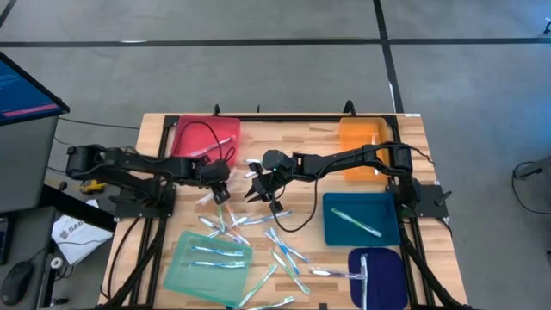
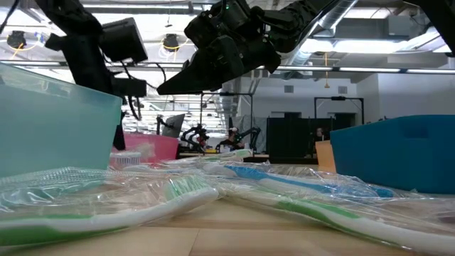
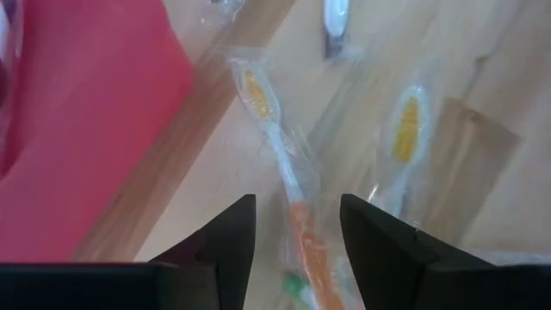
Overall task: Pick & Place Toothbrushes
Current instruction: Put the orange toothbrush into the orange bin
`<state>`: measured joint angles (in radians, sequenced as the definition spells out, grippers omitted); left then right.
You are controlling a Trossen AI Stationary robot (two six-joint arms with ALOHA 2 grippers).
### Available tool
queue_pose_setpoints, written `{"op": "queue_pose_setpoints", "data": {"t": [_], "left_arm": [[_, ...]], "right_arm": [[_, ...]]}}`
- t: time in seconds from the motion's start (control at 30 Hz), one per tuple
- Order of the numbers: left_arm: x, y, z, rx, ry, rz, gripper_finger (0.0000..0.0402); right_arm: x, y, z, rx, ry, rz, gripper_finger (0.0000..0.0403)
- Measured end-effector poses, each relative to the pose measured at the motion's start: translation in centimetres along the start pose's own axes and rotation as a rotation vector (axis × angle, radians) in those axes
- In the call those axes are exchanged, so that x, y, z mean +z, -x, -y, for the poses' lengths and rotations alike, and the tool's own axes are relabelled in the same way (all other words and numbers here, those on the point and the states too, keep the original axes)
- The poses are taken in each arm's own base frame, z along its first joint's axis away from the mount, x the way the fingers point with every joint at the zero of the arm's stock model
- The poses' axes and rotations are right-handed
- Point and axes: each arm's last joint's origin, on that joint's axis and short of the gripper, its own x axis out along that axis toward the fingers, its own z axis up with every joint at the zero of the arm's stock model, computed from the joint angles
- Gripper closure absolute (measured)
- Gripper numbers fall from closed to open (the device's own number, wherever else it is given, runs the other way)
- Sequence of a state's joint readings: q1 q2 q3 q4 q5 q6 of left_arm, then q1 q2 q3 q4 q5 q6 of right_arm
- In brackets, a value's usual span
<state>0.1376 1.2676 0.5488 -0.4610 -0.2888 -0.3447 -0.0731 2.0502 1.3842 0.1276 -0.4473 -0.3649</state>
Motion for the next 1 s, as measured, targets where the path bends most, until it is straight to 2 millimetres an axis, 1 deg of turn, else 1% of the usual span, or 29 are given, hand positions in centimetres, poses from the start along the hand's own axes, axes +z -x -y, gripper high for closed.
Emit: {"op": "queue_pose_setpoints", "data": {"t": [0.1,0.2,0.43,0.57,0.63,0.73,0.77,0.87,1.0], "left_arm": [[0.0,-0.9,-0.2,0.02,0.011,-0.035,0.0238],[-0.1,-1.7,-0.3,0.003,0.022,-0.077,0.0241],[-0.1,-2.1,-0.2,-0.033,0.03,-0.108,0.0255],[0.0,-2.3,-0.6,-0.027,0.056,-0.108,0.0286],[0.1,-2.3,-0.9,-0.027,0.071,-0.106,0.0314],[0.2,-2.4,-1.2,-0.028,0.087,-0.107,0.0367],[0.2,-2.4,-1.2,-0.03,0.087,-0.104,0.0376],[0.4,-2.2,-1.2,-0.039,0.092,-0.079,0.0378],[0.7,-1.3,-1.3,-0.055,0.102,-0.037,0.038]], "right_arm": [[0.0,0.0,0.0,0.0,-0.01,0.0,0.0332],[0.0,0.0,0.0,0.0,-0.011,-0.001,0.0332],[0.0,0.0,0.0,0.001,-0.012,-0.004,0.0332],[0.0,0.0,0.0,0.001,-0.012,-0.004,0.0332],[0.0,0.0,0.0,0.001,-0.012,-0.004,0.0332],[0.0,0.0,0.0,0.001,-0.017,-0.004,0.0332],[0.0,0.0,0.0,0.001,-0.017,-0.004,0.0332],[0.0,0.0,0.0,0.002,-0.02,-0.005,0.0332],[-0.1,0.0,0.0,0.003,-0.022,-0.008,0.0332]]}}
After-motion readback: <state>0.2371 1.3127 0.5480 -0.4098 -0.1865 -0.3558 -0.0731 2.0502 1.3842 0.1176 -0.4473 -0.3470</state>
